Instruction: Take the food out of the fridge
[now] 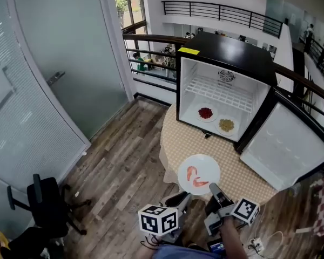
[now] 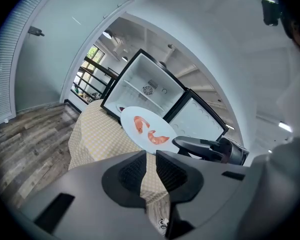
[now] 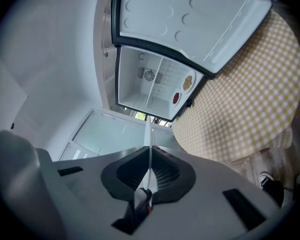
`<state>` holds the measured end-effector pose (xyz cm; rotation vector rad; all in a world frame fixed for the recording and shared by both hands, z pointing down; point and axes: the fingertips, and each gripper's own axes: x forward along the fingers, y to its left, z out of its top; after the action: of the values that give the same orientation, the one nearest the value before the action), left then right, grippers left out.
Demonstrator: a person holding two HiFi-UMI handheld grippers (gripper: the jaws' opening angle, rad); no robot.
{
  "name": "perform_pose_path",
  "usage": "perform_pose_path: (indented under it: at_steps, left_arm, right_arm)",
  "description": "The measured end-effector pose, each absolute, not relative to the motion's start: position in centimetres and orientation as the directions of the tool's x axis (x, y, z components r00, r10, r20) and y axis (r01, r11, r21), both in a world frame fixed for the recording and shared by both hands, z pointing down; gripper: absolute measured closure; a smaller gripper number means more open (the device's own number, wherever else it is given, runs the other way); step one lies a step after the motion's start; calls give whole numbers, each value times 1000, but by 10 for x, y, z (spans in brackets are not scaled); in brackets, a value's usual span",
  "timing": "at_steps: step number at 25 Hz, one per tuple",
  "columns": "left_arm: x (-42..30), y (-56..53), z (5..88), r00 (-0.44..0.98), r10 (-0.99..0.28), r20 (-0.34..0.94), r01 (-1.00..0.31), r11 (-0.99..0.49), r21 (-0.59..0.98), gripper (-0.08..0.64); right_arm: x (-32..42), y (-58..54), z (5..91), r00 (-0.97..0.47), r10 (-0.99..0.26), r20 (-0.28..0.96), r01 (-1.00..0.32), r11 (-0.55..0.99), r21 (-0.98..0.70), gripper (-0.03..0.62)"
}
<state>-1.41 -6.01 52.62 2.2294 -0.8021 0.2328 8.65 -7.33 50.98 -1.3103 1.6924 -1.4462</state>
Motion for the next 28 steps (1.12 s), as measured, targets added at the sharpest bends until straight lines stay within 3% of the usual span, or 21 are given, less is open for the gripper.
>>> perform_pose_path:
  at_steps: [11,28]
  left_arm:
    - [30,67,524,775,-486,404,-629,-527,571,505]
    - [-8,129,508,702,-574,422,-707,-497,502,505]
  right_arm:
    - [130,52,511,-391,-908,152,-272,-43,-961,566]
    - [94,105,504,-461,-883,93,-245,26,-969,566]
